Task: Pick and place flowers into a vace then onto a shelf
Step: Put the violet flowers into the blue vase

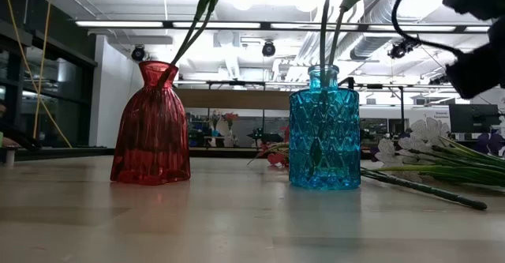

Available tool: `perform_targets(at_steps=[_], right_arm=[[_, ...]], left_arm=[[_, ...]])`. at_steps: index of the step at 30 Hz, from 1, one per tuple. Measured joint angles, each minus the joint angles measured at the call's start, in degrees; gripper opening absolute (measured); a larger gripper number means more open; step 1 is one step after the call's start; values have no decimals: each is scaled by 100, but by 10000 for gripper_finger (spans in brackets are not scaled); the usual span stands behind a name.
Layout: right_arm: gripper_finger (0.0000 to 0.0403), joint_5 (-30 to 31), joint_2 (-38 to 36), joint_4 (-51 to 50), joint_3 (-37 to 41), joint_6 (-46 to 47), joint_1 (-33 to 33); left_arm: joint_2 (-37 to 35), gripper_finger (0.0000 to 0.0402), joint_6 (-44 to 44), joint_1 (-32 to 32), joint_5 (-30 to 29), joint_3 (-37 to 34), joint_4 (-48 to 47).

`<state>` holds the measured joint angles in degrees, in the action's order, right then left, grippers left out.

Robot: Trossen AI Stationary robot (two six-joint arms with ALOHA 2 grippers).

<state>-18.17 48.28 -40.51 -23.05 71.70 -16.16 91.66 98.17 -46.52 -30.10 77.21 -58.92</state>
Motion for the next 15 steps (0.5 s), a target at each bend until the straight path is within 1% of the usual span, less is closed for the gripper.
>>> perform_targets(at_steps=[3,8,15], right_arm=[[239,59,1,52,131,45,0],[239,563,8,241,151,174,0],[239,977,12,486,149,156,0]], left_arm=[[0,74,-2,0,1,0,0],[0,74,-2,-2,84,0,2],[0,74,-4,0,77,-2,1]])
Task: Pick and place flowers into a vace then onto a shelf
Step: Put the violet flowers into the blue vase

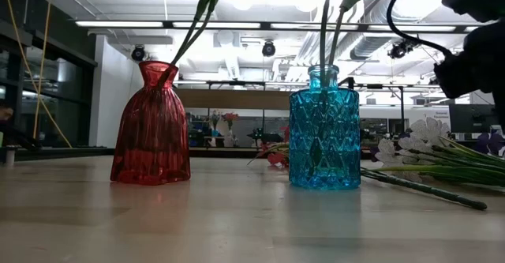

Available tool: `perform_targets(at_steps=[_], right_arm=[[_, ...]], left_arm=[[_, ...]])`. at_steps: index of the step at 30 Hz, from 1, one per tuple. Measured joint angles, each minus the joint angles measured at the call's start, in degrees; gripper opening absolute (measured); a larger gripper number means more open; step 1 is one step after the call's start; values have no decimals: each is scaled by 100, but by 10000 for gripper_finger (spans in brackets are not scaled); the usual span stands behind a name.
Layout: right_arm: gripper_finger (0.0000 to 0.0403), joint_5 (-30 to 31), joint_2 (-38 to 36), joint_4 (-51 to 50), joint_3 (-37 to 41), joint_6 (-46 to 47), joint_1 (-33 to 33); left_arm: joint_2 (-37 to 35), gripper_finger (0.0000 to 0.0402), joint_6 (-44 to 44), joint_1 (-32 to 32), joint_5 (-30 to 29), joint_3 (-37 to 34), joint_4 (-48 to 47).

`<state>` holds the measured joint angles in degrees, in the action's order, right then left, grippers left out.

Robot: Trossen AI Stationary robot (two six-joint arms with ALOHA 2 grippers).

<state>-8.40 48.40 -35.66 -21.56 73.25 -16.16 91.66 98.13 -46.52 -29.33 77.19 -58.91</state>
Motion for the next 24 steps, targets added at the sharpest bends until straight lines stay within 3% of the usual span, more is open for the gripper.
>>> perform_targets(at_steps=[9,24], right_arm=[[239,1133,18,-86,0,22,2],[239,1590,1345,230,-15,26,0]], left_arm=[[0,74,-4,0,-19,0,-125],[-2,74,-9,0,-18,-2,-125]])
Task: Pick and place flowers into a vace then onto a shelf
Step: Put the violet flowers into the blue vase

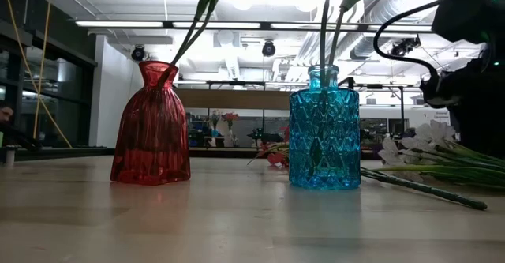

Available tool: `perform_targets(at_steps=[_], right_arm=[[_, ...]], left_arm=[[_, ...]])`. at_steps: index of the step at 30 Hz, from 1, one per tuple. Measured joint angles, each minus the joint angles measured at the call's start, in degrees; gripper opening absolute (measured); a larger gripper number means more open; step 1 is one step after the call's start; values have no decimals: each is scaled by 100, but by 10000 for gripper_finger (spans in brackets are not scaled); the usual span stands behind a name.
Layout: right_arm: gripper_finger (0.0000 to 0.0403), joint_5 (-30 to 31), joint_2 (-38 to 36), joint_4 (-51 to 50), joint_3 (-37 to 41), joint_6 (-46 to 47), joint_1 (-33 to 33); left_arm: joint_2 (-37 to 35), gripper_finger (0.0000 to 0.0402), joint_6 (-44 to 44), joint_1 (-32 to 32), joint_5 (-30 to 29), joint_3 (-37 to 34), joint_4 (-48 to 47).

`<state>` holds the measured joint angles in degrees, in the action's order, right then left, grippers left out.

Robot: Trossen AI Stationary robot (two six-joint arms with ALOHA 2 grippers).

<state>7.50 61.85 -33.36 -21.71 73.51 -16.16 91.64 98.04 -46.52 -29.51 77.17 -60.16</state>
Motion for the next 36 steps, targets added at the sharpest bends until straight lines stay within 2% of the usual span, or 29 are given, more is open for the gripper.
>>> perform_targets(at_steps=[6,16,23,36], right_arm=[[212,102,167,19,-13,18,0],[90,202,-83,-200,15,-89,2],[9,433,-561,-416,15,-254,2],[8,1496,-1912,-474,13,-142,9]], left_arm=[[0,74,0,0,42,0,7],[-2,74,2,0,47,0,9],[-2,74,2,0,51,0,7],[-2,74,2,0,56,0,54]])
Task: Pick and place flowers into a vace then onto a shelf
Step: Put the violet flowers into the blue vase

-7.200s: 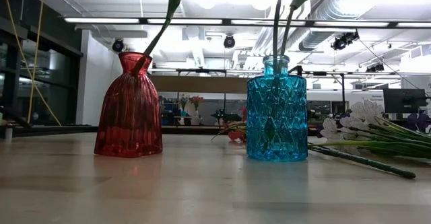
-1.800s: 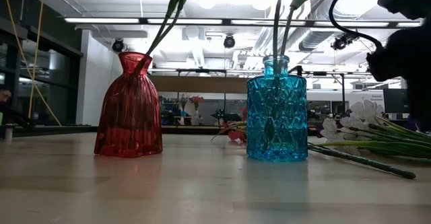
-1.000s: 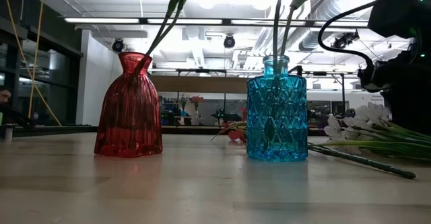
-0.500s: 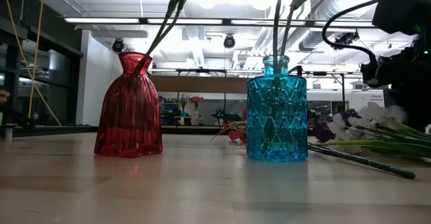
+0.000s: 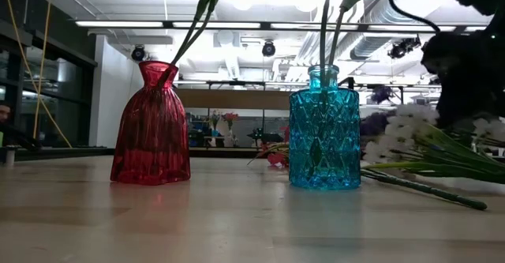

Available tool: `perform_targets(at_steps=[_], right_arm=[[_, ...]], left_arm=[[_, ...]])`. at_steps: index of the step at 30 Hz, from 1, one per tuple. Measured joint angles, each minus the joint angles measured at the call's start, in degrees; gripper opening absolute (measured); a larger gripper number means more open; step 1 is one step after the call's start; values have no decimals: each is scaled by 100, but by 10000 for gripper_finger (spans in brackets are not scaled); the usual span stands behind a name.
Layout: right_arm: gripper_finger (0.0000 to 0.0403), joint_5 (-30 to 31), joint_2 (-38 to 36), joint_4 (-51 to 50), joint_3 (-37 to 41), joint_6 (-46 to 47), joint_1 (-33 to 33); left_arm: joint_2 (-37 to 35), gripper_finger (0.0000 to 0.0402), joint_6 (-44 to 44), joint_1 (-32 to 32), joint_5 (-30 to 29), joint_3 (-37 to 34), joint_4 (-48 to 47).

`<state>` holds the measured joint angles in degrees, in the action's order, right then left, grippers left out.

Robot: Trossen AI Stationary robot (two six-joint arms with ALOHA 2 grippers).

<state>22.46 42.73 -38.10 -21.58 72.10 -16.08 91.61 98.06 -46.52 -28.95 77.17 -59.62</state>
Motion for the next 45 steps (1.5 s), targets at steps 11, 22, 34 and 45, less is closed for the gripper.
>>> perform_targets(at_steps=[11,22,34,45], right_arm=[[3,213,-684,-93,0,-57,-2],[1,450,-633,-1408,-10,-91,-2],[0,1219,-633,-2293,-1229,-705,-2],[0,1585,-367,-2409,-2660,-1986,-7]], left_arm=[[0,74,9,0,4,0,152],[0,74,7,0,3,0,148],[0,74,125,0,4,0,164],[0,74,127,0,2,0,162]])
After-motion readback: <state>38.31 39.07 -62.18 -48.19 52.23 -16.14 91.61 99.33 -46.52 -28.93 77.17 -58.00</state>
